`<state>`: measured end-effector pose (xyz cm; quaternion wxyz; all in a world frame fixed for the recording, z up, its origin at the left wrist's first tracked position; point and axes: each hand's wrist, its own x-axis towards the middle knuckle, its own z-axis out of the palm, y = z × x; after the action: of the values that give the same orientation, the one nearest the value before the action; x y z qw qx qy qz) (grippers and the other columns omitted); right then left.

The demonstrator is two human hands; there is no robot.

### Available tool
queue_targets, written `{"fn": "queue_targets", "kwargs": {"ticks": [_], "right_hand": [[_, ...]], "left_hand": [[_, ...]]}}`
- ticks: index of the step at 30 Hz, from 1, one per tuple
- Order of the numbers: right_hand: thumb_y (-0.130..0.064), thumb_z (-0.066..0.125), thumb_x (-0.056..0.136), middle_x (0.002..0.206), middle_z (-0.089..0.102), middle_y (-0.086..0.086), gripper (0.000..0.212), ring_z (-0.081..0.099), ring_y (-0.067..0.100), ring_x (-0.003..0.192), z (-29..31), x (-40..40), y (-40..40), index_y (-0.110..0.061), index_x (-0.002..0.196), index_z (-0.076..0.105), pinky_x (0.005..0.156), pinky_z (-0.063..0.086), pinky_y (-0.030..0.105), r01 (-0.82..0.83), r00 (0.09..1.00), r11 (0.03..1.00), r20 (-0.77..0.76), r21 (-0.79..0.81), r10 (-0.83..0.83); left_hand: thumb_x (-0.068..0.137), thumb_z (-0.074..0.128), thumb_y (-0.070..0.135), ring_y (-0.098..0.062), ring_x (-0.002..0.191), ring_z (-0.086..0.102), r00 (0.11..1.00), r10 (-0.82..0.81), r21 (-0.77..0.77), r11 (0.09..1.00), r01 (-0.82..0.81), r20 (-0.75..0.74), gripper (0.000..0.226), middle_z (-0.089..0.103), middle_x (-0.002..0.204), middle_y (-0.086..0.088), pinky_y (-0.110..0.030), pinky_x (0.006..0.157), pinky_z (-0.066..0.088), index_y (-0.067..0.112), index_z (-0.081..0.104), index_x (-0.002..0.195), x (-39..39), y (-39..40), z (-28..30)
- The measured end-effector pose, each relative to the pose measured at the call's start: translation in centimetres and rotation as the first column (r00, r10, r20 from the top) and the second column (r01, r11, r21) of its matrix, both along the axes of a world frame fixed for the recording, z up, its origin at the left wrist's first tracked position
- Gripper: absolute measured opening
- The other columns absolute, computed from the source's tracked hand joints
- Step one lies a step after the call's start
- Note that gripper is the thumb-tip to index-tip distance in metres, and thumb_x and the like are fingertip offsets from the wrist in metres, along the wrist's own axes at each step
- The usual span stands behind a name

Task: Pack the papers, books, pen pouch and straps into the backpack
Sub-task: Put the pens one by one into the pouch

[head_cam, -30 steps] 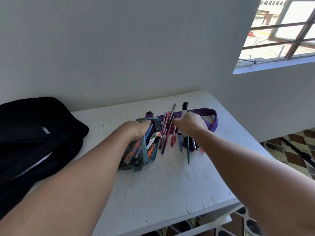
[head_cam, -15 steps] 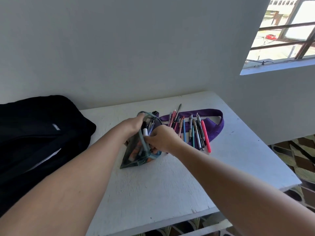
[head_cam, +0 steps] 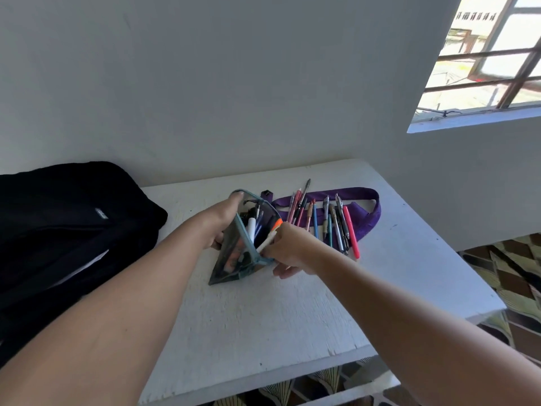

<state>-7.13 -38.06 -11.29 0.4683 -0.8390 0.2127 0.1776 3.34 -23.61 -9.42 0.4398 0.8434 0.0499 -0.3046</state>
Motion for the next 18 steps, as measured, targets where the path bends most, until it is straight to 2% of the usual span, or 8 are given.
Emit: {"fn": "queue_targets", "kwargs": {"ticks": [2, 4, 7, 9, 12, 15, 16, 18], "right_hand": [[-0.014, 0.068, 0.099, 0.106, 0.070, 0.014, 0.034, 0.077, 0.024, 0.082, -0.1, -0.3, 0.5, -0.017, 0.128, 0.050, 0.072, 0.067, 0.039, 0.019, 1.000, 0.997, 0.023, 0.078, -0.020], [-0.011, 0.069, 0.098, 0.114, 0.066, 0.014, 0.034, 0.076, 0.024, 0.086, -0.4, -0.3, 1.4, -0.020, 0.126, 0.052, 0.071, 0.067, 0.035, 0.059, 0.995, 0.981, 0.064, 0.183, -0.071], [-0.003, 0.069, 0.095, 0.115, 0.063, 0.012, 0.023, 0.075, 0.025, 0.090, -0.4, 0.1, 2.5, -0.017, 0.111, 0.060, 0.075, 0.067, 0.038, 0.142, 0.968, 0.946, 0.159, 0.292, -0.195], [-0.004, 0.066, 0.096, 0.109, 0.065, 0.009, 0.021, 0.073, 0.029, 0.095, 0.0, 0.6, 2.9, -0.018, 0.111, 0.062, 0.079, 0.065, 0.047, 0.081, 0.948, 0.986, 0.294, 0.147, -0.122], [-0.019, 0.063, 0.102, 0.103, 0.069, 0.005, 0.022, 0.073, 0.031, 0.091, 1.2, 1.1, 3.5, -0.022, 0.123, 0.064, 0.078, 0.064, 0.050, -0.012, 0.886, 0.999, 0.463, 0.050, -0.012], [-0.016, 0.059, 0.104, 0.107, 0.069, 0.006, 0.037, 0.074, 0.029, 0.087, 1.5, 1.6, 3.4, -0.024, 0.139, 0.057, 0.071, 0.065, 0.046, -0.169, 0.877, 0.984, 0.447, -0.062, 0.179], [-0.014, 0.062, 0.102, 0.107, 0.068, 0.005, 0.046, 0.074, 0.025, 0.083, 1.4, 1.6, 3.2, -0.026, 0.145, 0.050, 0.068, 0.066, 0.040, -0.206, 0.872, 0.973, 0.430, -0.106, 0.232], [-0.016, 0.073, 0.096, 0.095, 0.067, 0.002, 0.063, 0.070, 0.017, 0.072, 1.2, 1.5, 2.8, -0.026, 0.147, 0.039, 0.059, 0.062, 0.027, -0.165, 0.852, 0.977, 0.481, -0.132, 0.209]], "left_hand": [[0.095, 0.027, 0.075, -0.035, 0.085, 0.071, 0.998, 0.050, -0.081, 0.995, -0.052, -0.023, 0.078, 0.070, 0.113, -0.019, -0.041, 0.078, 0.057, 0.012, 0.059, 0.127, 0.4, 1.1, -0.3], [0.093, 0.030, 0.076, -0.033, 0.079, 0.072, 0.993, 0.093, -0.146, 0.984, -0.102, -0.069, 0.079, 0.069, 0.117, -0.018, -0.039, 0.071, 0.058, 0.013, 0.061, 0.129, 0.7, 2.4, -0.5], [0.096, 0.040, 0.067, -0.029, 0.067, 0.068, 0.986, 0.116, -0.205, 0.969, -0.139, -0.116, 0.065, 0.069, 0.090, -0.014, -0.036, 0.067, 0.056, 0.011, 0.065, 0.115, 0.6, 3.6, -0.4], [0.096, 0.049, 0.055, -0.028, 0.063, 0.068, 0.992, 0.089, -0.170, 0.980, -0.104, -0.092, 0.049, 0.068, 0.079, -0.012, -0.040, 0.076, 0.059, 0.011, 0.064, 0.110, 0.2, 3.8, -0.1], [0.092, 0.054, 0.036, -0.033, 0.088, 0.069, 0.988, 0.105, -0.108, 0.990, -0.093, 0.114, 0.029, 0.072, 0.098, -0.009, -0.049, 0.095, 0.053, 0.014, 0.071, 0.103, 0.7, 3.8, 0.4], [0.094, 0.052, 0.034, -0.034, 0.099, 0.064, 0.971, 0.076, -0.062, 0.996, -0.064, 0.228, 0.027, 0.068, 0.112, -0.012, -0.044, 0.090, 0.050, 0.022, 0.073, 0.106, 0.8, 3.5, 1.2], [0.095, 0.052, 0.038, -0.034, 0.097, 0.063, 0.973, 0.042, -0.026, 0.999, -0.037, 0.226, 0.029, 0.066, 0.113, -0.013, -0.041, 0.086, 0.050, 0.023, 0.071, 0.110, 0.6, 3.3, 1.1], [0.098, 0.050, 0.047, -0.032, 0.096, 0.061, 0.979, -0.014, 0.026, 1.000, 0.009, 0.202, 0.037, 0.064, 0.115, -0.013, -0.039, 0.081, 0.047, 0.020, 0.064, 0.120, 0.3, 2.9, 0.8]]}}
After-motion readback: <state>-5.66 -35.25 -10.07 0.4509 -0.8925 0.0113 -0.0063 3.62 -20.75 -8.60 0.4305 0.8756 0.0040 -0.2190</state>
